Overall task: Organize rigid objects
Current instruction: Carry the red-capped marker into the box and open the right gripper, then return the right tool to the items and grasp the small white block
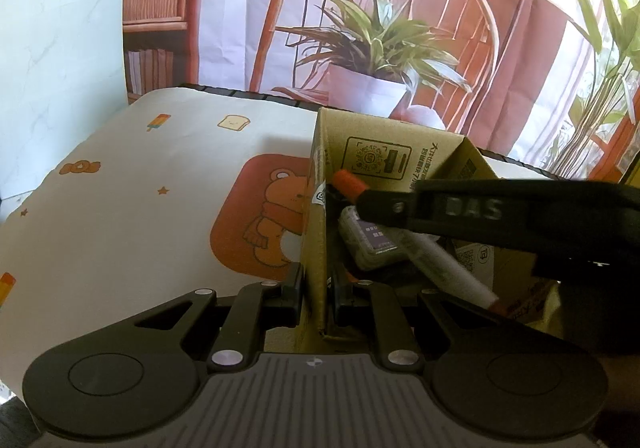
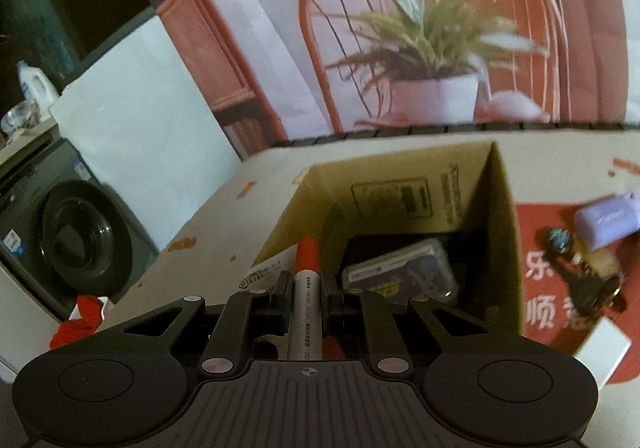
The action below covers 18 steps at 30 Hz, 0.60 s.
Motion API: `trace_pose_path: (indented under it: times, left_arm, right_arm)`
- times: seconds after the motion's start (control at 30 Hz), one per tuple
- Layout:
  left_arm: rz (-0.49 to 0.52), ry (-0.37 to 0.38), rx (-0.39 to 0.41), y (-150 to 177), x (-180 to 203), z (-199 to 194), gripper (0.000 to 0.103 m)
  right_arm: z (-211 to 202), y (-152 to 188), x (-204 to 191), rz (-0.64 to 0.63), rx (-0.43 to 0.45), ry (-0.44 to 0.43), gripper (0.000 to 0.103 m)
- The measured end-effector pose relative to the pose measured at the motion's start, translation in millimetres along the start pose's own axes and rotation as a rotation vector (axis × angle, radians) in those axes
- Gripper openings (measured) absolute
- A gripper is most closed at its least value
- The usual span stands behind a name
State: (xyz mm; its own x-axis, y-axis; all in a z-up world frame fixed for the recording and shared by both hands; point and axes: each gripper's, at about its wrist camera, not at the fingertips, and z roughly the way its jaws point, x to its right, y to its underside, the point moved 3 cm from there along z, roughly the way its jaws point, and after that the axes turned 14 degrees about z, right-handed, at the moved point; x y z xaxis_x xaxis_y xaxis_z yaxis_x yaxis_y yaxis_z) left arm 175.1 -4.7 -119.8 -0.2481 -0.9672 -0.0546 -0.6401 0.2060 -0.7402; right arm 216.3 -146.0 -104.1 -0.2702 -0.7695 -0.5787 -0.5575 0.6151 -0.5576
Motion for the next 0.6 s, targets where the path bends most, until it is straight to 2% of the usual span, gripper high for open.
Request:
trace_pose_path:
  times: [0.23,0.4,0.6]
  left_arm:
    - [-0.001,0.001,0.000,0,0,0,0.015]
    - [-0.001,0.002,0.000,0,0,0,0.016]
    - [0.001,0.003,0.002,1,-1,1,0.016]
  right_arm:
    - [21,-4,7,0.100,-0.078,0.041,0.013]
    - [28,-6,6,0.094,-0.104,0.062,0.014]
    - [28,-7,7,0.102,-0.109,0.058,0.025]
